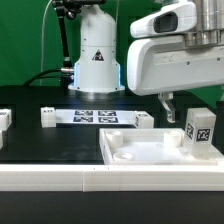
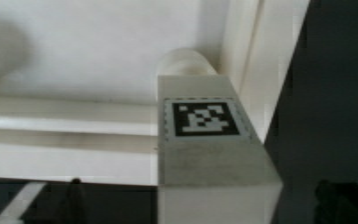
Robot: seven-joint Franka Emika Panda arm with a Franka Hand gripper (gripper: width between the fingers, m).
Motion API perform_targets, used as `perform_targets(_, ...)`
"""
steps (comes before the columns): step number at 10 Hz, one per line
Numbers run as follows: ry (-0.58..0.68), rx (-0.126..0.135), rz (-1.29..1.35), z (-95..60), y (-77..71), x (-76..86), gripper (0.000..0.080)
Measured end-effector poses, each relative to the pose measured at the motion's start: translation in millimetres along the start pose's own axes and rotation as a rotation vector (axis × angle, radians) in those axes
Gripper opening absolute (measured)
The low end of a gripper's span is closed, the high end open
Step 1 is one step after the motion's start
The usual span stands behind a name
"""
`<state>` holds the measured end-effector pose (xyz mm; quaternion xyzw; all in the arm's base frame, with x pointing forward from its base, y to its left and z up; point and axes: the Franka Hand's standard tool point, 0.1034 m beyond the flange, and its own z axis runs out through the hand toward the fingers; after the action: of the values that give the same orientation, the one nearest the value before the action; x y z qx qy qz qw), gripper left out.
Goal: Assemble one leg
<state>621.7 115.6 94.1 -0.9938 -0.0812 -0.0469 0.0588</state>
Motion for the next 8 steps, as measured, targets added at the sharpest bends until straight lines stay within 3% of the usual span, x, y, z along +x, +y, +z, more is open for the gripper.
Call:
perform_targets(1,-0.002,0.000,-0.002,1.4,0.3,-0.9,0.0648)
perform_targets(3,-0.003,0.000,-0.002,1.5,0.6,-1.0,0.0412)
perform_targets(4,-0.003,0.001,0.016,1.6,0.5,-1.1,0.0412)
perform_targets(5,-0.003,0.001,0.016,1.5,0.5,-1.0,0.0289)
perform_targets(8,-0.002,0.003,0.161,1.6,1.4,-1.2,0.0289)
